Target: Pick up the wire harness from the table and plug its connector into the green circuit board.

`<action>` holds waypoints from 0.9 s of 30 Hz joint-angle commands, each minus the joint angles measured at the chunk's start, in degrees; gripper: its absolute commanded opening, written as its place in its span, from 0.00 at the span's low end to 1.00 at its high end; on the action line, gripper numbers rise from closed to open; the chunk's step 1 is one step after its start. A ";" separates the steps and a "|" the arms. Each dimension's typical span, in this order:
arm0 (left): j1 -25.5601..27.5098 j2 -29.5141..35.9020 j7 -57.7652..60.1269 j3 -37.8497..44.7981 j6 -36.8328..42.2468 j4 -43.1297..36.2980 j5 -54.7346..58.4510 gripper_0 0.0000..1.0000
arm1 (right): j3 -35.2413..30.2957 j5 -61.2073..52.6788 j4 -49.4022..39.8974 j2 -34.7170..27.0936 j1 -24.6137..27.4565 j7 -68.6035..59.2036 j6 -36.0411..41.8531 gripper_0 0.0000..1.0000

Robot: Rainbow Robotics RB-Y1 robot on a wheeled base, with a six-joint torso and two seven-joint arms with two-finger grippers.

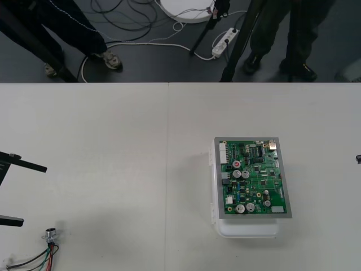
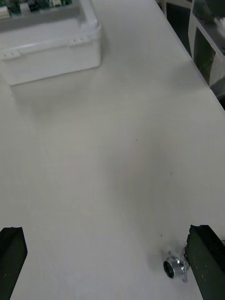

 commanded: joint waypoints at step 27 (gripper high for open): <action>16.02 13.76 -53.92 -11.38 40.93 -2.13 -2.60 1.00 | 11.47 -20.07 7.96 -5.62 1.42 4.24 4.40 1.00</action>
